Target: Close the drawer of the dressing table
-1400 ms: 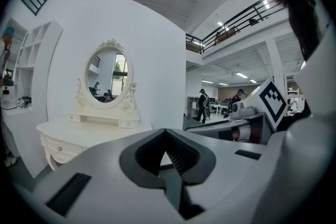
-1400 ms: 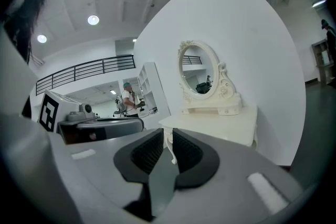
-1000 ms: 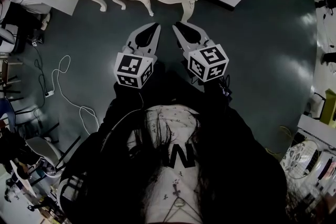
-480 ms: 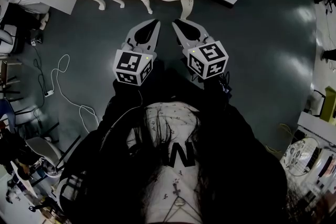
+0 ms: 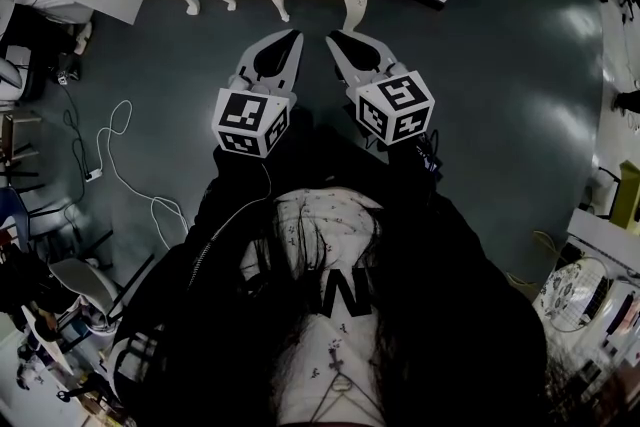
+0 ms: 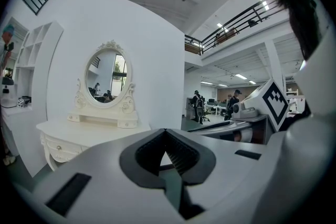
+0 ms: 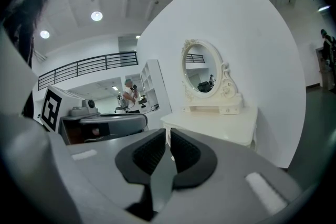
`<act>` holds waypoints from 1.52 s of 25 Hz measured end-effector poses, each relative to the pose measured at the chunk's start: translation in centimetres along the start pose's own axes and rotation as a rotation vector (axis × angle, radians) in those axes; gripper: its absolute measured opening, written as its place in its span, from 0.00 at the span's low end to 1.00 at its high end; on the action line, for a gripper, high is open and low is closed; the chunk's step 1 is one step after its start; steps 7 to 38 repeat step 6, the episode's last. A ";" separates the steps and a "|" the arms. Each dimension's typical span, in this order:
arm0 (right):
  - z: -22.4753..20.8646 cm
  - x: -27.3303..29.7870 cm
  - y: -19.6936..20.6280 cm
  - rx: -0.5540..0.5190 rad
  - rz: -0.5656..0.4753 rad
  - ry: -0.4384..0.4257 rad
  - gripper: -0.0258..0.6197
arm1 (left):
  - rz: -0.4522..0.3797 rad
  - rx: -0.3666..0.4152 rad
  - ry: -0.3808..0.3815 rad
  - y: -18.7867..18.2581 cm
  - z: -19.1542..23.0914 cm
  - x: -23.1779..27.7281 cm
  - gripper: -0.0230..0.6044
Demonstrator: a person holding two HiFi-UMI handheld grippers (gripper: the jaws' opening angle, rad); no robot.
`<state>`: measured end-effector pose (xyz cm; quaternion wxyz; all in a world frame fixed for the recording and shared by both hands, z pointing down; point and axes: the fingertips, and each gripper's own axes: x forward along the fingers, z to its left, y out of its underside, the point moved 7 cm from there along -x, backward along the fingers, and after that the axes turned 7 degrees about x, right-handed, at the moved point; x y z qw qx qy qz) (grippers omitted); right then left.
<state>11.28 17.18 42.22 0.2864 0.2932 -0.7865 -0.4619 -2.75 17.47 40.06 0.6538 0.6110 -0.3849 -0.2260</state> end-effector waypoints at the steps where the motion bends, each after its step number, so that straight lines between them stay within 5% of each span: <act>1: 0.0 0.0 0.0 -0.001 0.002 0.001 0.10 | -0.001 0.001 0.002 -0.1 -0.1 0.0 0.04; 38: -0.3 -0.1 -0.3 -0.006 0.002 0.004 0.09 | 0.000 0.006 0.005 -0.3 -0.3 0.3 0.04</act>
